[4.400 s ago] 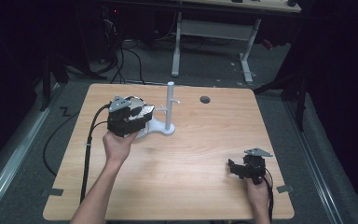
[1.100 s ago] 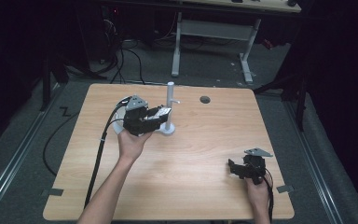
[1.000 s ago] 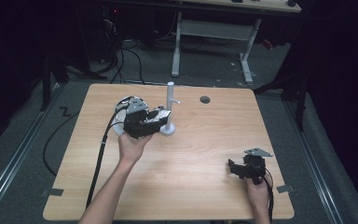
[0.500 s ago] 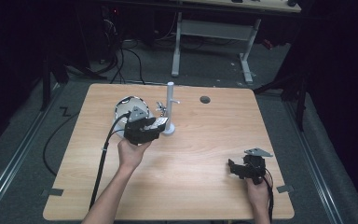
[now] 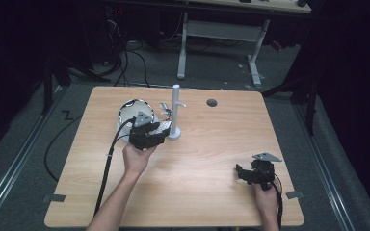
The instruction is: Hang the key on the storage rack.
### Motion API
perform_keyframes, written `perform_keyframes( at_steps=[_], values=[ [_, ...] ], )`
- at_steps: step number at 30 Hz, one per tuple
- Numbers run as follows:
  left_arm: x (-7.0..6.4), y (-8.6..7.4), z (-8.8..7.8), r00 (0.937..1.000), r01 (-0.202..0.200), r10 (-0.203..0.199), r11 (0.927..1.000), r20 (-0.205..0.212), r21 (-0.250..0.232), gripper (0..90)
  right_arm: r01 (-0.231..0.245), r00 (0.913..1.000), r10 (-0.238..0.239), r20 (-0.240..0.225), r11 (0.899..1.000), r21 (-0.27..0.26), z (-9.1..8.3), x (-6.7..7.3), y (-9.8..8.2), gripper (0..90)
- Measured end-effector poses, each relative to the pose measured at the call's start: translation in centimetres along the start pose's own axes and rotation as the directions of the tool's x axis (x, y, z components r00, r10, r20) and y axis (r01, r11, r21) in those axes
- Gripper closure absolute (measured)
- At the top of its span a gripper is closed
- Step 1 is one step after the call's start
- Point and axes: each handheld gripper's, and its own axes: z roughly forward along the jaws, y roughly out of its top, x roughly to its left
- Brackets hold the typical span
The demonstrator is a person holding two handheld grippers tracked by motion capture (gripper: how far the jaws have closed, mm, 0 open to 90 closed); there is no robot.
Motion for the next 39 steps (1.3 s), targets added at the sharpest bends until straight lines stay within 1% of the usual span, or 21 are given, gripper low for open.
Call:
perform_keyframes(
  at_steps=[9,18,22,25,32,33,36,39],
  values=[
    [0.4,-0.2,0.5,0.9999,0.009,-0.009,0.9998,-0.008,0.016,49.5,0.000,1.0000,0.000,0.000,1.000,0.000,0.0,0.0,0.0,14.0],
    [0.6,-0.3,1.0,0.9995,0.018,-0.017,0.9991,-0.027,0.038,48.7,0.000,1.0000,0.000,0.000,1.000,0.000,0.0,0.0,0.0,14.0],
    [0.6,-0.4,1.2,0.9991,0.023,-0.021,0.9987,-0.038,0.046,47.5,0.000,1.0000,0.000,0.000,1.000,0.000,0.0,0.0,0.0,14.0],
    [0.8,-0.5,1.4,0.9986,0.029,-0.026,0.9977,-0.047,0.062,43.7,0.000,1.0000,0.000,0.000,1.000,0.000,0.0,0.0,0.0,14.0],
    [0.8,-0.6,1.0,0.9982,0.014,-0.010,0.9976,-0.058,0.068,40.2,0.000,1.0000,0.000,0.000,1.000,0.000,0.0,0.0,0.0,13.9],
    [0.8,-0.6,1.0,0.9981,0.021,-0.017,0.9979,-0.060,0.062,39.9,0.000,1.0000,0.000,0.000,1.000,0.000,0.0,0.0,0.0,14.0],
    [1.0,-0.8,0.6,0.9978,0.025,-0.021,0.9979,-0.062,0.060,39.0,0.000,1.0000,0.000,0.000,1.000,0.000,0.0,0.0,0.0,14.0],
    [1.2,-1.2,0.1,0.9973,0.023,-0.019,0.9976,-0.071,0.065,38.3,0.000,1.0000,0.000,0.000,1.000,0.000,0.0,0.0,0.0,14.0]
  ],
)
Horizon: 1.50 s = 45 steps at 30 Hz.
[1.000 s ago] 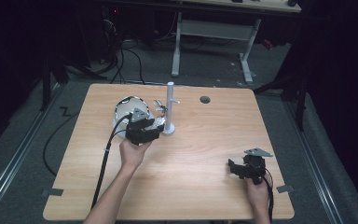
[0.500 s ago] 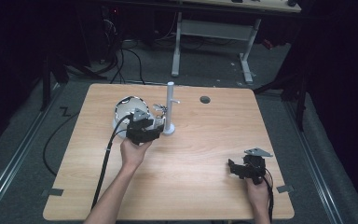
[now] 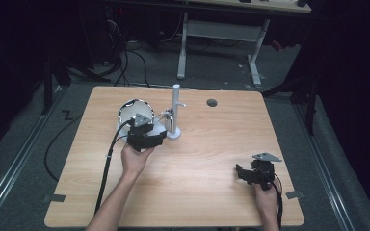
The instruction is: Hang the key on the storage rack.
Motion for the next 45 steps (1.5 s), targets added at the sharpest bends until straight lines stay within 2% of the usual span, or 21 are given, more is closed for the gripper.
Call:
perform_keyframes(
  at_steps=[10,19,29,36,45],
  values=[
    [1.1,-0.9,-1.9,0.9995,0.020,-0.021,0.9997,-0.024,-0.015,37.2,0.000,1.0000,0.000,0.000,1.000,0.000,0.0,0.0,0.0,14.0],
    [1.2,-1.1,-3.2,0.9993,-0.001,0.000,0.9995,-0.037,-0.031,35.8,0.000,1.0000,0.000,0.000,1.000,0.000,0.0,0.0,0.0,14.0],
    [1.3,-1.3,-3.8,0.9994,0.004,-0.005,0.9993,-0.034,-0.037,34.6,0.001,1.0000,-0.001,-0.001,1.000,0.001,0.0,0.0,0.0,13.9],
    [1.8,-1.7,-4.5,0.9984,0.028,-0.031,0.9980,-0.048,-0.056,33.1,0.000,1.0000,0.000,-0.001,1.000,0.001,0.0,0.0,0.0,14.0],
    [2.0,-2.1,-5.1,0.9983,0.032,-0.034,0.9979,-0.046,-0.056,32.7,0.000,1.0000,0.000,0.000,1.000,0.000,0.0,0.0,0.0,13.9]
  ],
)
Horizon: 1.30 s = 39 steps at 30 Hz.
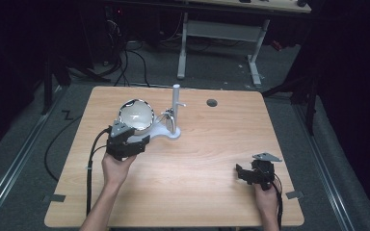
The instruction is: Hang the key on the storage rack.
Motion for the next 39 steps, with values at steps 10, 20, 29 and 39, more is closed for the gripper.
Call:
perform_keyframes(
  at_steps=[10,20,29,39],
  values=[
    [0.3,-0.5,-0.6,0.9999,0.013,-0.013,0.9999,0.004,-0.004,32.4,0.000,1.0000,0.000,-0.001,1.000,0.001,0.0,0.0,0.0,13.9],
    [0.6,-0.8,-1.3,0.9998,0.022,-0.022,0.9997,0.001,-0.011,32.3,0.000,1.0000,0.000,0.000,1.000,0.000,0.0,0.0,0.0,13.9],
    [0.9,-1.0,-1.7,0.9998,0.019,-0.019,0.9998,-0.012,-0.006,32.3,0.000,1.0000,0.000,-0.001,1.000,0.000,0.0,0.0,0.0,14.0],
    [1.3,-1.7,-2.5,0.9988,0.036,-0.036,0.9993,-0.032,-0.009,32.4,0.000,1.0000,0.000,0.000,1.000,0.000,0.0,0.0,0.0,13.9]
  ],
)
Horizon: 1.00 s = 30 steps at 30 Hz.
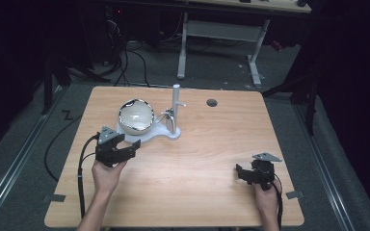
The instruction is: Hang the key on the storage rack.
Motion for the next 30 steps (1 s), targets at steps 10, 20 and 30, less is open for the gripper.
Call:
perform_keyframes(
  at_steps=[10,20,30],
  values=[
    [0.5,-0.8,-0.5,0.9998,0.020,-0.020,0.9998,-0.008,0.002,32.6,0.000,1.0000,0.000,0.000,1.000,0.001,0.0,0.0,0.0,14.0],
    [0.8,-1.3,-0.8,0.9992,0.038,-0.038,0.9993,-0.009,0.000,32.8,0.003,1.0000,-0.003,-0.001,1.000,0.000,0.0,0.0,0.0,13.9],
    [1.0,-1.8,-0.8,0.9987,0.051,-0.051,0.9987,-0.009,0.005,32.9,0.000,1.0000,0.000,-0.001,1.000,0.001,0.0,0.0,0.0,13.9]
  ],
)
